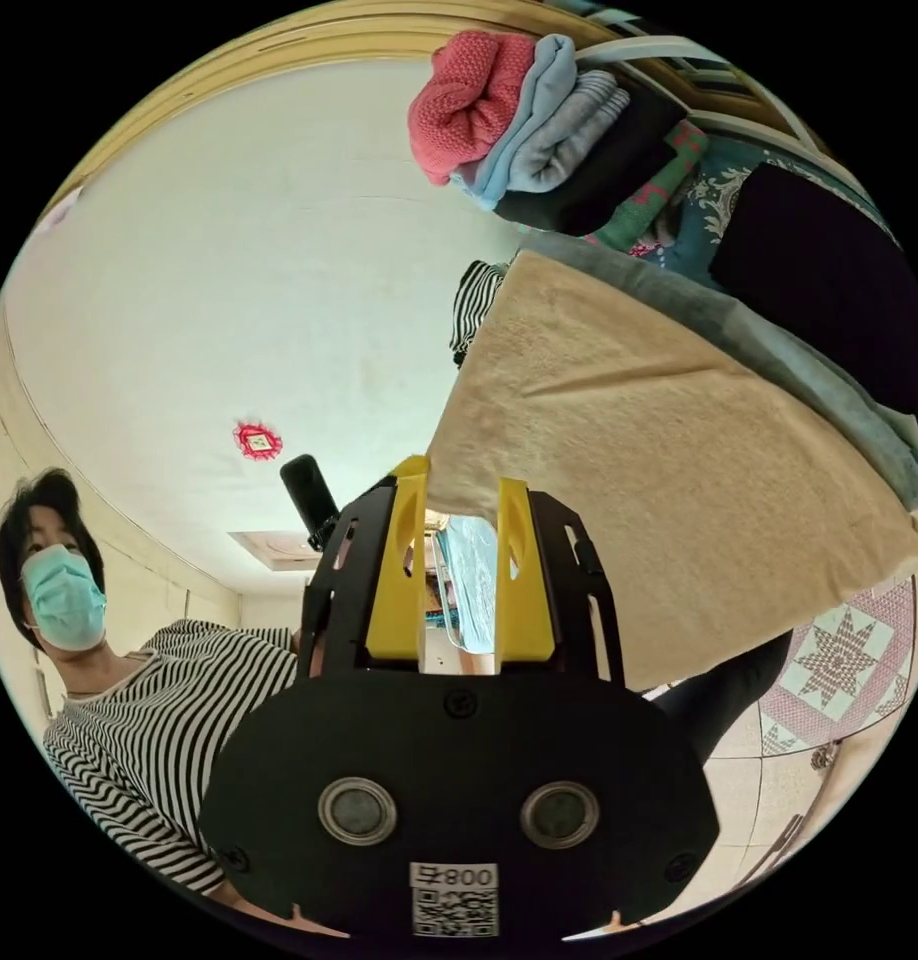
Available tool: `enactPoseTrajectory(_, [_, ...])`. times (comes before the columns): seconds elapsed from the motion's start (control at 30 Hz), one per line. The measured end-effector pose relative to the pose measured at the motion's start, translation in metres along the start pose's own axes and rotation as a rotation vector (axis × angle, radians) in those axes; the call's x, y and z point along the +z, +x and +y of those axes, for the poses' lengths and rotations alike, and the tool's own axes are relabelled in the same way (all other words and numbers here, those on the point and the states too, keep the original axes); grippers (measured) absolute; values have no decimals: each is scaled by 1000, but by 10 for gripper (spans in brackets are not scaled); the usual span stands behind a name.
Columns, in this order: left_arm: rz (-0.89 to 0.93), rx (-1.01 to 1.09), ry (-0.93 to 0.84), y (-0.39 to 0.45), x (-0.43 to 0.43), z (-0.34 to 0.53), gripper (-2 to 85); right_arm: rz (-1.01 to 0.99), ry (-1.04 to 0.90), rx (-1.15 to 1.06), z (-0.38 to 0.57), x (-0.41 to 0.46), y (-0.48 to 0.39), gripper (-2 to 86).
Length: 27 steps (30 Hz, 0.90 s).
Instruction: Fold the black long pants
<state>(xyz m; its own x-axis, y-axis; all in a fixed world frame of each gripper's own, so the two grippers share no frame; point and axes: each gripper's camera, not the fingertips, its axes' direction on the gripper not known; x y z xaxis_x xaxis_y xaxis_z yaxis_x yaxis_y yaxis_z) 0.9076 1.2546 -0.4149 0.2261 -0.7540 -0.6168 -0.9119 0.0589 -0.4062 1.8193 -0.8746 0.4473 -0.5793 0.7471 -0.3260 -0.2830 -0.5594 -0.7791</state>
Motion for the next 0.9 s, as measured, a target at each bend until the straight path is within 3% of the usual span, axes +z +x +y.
enactPoseTrajectory(0.17, [78,49,-52,16,8,25,16,42,12,66,11,23,1,108])
enactPoseTrajectory(0.33, [83,73,-61,19,-6,45,23,108,-16,125,30,46,17,39])
enactPoseTrajectory(0.53, [-93,-179,50,-37,-51,65,65,38,30,141,69,37,40,18])
enactPoseTrajectory(0.9, [-15,-278,-16,-56,-54,65,32,110,38,277,138,46,97,23])
